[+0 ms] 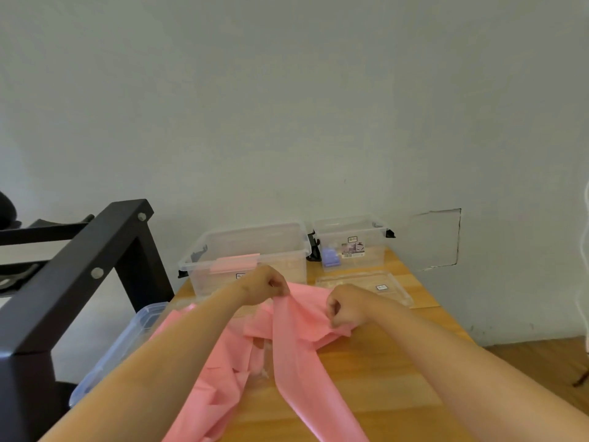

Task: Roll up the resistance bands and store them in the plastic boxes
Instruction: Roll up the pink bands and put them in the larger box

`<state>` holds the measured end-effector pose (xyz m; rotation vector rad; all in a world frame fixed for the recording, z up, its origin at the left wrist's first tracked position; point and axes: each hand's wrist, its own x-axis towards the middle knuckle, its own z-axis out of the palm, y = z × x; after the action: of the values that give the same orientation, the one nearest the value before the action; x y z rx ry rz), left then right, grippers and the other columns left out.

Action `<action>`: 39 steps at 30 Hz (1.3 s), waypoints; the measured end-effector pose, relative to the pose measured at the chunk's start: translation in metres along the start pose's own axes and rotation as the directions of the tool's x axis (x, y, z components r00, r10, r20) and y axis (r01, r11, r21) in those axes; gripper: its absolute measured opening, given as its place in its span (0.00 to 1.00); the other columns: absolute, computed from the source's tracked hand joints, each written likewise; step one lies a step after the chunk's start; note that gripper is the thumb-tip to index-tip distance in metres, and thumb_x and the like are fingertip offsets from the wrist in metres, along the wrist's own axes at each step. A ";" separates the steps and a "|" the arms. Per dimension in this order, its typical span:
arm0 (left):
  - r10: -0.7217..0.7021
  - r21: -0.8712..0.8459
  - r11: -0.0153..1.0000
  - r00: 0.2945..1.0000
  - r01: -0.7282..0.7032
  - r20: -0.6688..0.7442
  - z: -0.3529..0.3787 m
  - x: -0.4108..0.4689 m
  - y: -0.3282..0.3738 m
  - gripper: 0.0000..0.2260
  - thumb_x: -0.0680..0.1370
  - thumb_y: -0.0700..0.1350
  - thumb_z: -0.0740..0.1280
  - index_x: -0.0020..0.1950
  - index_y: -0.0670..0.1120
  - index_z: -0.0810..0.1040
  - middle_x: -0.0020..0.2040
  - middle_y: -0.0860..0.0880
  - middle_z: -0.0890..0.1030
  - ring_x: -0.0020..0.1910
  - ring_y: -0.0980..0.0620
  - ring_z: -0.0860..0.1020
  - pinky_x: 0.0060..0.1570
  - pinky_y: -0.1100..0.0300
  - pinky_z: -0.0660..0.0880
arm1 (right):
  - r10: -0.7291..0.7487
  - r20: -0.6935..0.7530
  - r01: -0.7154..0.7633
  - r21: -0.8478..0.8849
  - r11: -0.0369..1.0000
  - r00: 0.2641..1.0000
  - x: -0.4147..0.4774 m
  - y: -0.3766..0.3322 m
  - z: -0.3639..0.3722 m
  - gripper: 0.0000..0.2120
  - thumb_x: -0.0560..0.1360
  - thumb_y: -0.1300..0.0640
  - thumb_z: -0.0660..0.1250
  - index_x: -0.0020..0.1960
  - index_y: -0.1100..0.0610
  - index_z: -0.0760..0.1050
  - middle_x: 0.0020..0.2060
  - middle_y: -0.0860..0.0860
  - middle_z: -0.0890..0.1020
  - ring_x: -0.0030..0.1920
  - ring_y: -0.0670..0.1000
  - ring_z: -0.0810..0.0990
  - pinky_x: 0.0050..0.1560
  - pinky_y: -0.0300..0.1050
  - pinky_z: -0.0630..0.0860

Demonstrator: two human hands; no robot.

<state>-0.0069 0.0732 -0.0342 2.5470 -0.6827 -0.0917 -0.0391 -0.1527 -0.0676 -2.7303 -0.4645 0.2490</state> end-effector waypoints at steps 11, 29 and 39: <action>0.106 0.036 0.994 0.901 -0.100 -0.421 -0.108 0.013 0.057 0.04 0.76 0.36 0.68 0.47 0.38 0.83 0.37 0.48 0.79 0.33 0.59 0.75 0.32 0.74 0.69 | -0.034 -0.574 0.162 0.173 0.971 0.818 -0.015 -0.038 -0.143 0.08 0.71 0.62 0.67 0.37 0.51 0.75 0.36 0.46 0.79 0.41 0.49 0.78 0.45 0.44 0.74; -0.112 -0.147 0.986 0.968 0.080 -0.224 -0.104 0.011 0.039 0.08 0.77 0.34 0.66 0.39 0.42 0.79 0.31 0.47 0.78 0.23 0.60 0.76 0.25 0.67 0.71 | 0.103 -0.407 0.109 0.465 0.878 0.908 -0.010 -0.015 -0.135 0.08 0.76 0.64 0.66 0.39 0.59 0.78 0.29 0.53 0.81 0.28 0.50 0.82 0.37 0.44 0.77; -0.088 -0.059 0.994 0.993 0.093 0.082 0.028 -0.003 -0.028 0.08 0.73 0.34 0.71 0.48 0.44 0.82 0.42 0.51 0.80 0.40 0.55 0.78 0.42 0.67 0.77 | 0.053 -0.071 -0.020 0.405 0.914 0.996 0.008 -0.007 -0.002 0.06 0.74 0.67 0.65 0.49 0.61 0.78 0.41 0.52 0.82 0.36 0.47 0.81 0.35 0.38 0.75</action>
<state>-0.0025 0.0831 -0.0727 2.5250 -0.5846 -0.2418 -0.0329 -0.1446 -0.0642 -2.3339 -0.2989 0.2163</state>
